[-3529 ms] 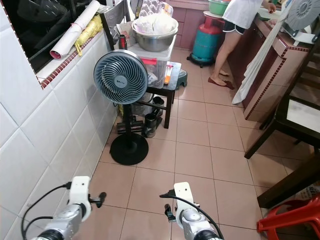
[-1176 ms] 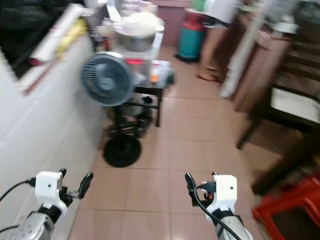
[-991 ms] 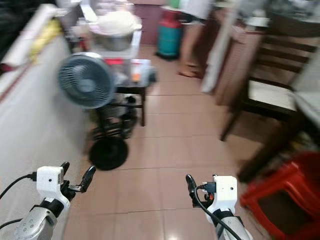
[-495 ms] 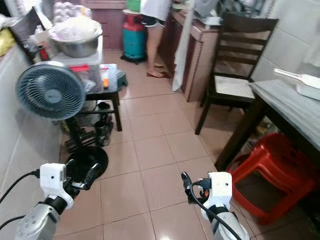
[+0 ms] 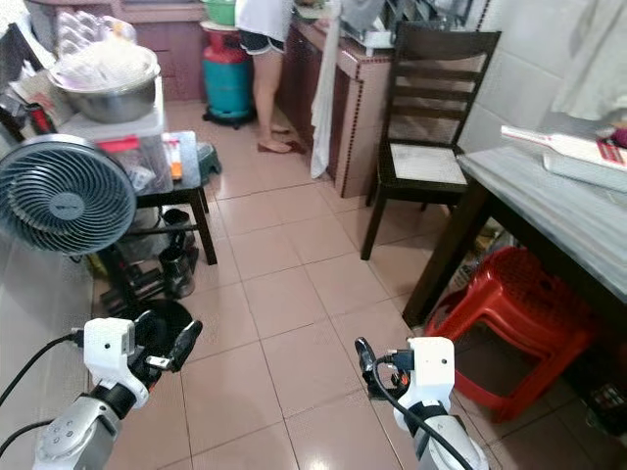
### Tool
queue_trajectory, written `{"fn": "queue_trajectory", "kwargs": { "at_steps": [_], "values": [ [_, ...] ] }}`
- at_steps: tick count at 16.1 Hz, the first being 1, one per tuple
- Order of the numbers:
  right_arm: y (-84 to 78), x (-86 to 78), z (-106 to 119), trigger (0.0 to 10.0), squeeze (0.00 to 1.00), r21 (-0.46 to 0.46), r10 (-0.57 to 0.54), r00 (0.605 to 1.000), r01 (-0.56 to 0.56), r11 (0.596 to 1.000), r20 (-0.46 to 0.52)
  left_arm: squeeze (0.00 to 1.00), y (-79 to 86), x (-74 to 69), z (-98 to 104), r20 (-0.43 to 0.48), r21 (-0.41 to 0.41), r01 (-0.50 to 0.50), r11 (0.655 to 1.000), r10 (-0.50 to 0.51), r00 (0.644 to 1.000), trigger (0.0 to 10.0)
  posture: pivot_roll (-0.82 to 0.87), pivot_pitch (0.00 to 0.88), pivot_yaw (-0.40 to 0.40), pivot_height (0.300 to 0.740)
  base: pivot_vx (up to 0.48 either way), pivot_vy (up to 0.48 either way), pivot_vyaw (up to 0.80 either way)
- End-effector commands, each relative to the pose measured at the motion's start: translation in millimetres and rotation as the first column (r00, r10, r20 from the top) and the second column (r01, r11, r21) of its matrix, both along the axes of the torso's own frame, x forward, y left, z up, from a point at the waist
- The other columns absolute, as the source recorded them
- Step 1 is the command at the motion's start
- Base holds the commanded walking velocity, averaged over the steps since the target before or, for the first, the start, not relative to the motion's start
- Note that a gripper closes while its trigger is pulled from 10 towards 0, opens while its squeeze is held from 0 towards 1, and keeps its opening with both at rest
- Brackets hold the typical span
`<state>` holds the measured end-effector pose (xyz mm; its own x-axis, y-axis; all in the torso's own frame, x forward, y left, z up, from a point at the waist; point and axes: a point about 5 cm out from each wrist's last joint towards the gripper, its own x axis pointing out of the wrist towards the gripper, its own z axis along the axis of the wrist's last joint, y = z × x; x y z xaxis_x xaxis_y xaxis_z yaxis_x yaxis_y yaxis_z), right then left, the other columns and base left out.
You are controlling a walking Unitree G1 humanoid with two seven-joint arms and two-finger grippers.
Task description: Setting the table
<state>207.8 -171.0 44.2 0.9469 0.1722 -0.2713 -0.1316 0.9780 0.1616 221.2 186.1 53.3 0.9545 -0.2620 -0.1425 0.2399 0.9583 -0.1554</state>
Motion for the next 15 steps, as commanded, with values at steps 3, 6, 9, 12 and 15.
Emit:
{"fn": "queue_trajectory", "kwargs": {
  "at_steps": [3,6,9,12,15],
  "values": [
    [-0.3,0.0,4.9,10.0,0.00,-0.005,-0.009,1.000,0.009,1.000,0.017,0.00,-0.9,1.1,-1.4,-0.012,-0.001,0.026,1.000,-0.026,1.000,10.0,0.02,0.000,-0.022,0.740,0.298,0.000,-0.80],
    [-1.6,0.5,5.8,10.0,0.00,-0.008,-0.010,1.000,0.010,1.000,0.017,0.00,-3.4,1.9,-3.2,-0.018,-0.007,0.044,0.999,-0.044,0.999,10.0,0.02,0.000,-0.024,0.740,0.328,0.000,-0.80],
    [-2.1,2.2,6.1,10.0,0.00,-0.006,-0.011,1.000,0.011,1.000,0.018,0.00,-4.1,3.4,-5.8,-0.022,-0.009,0.044,0.999,-0.044,0.999,10.0,0.02,0.000,-0.027,0.740,0.340,0.000,-0.80],
    [-2.0,3.9,6.7,10.0,0.00,-0.006,-0.009,1.000,0.009,1.000,0.019,0.00,-5.2,4.4,-8.2,-0.024,-0.011,0.046,0.999,-0.046,0.999,10.0,0.02,0.000,-0.029,0.740,0.341,0.000,-0.80],
    [-1.7,4.6,7.2,10.0,0.00,-0.006,-0.012,1.000,0.012,1.000,0.019,0.00,-5.0,3.7,-11.8,-0.032,-0.011,0.050,0.999,-0.050,0.998,10.0,0.02,0.000,-0.028,0.740,0.341,0.000,-0.80]
  ]
}}
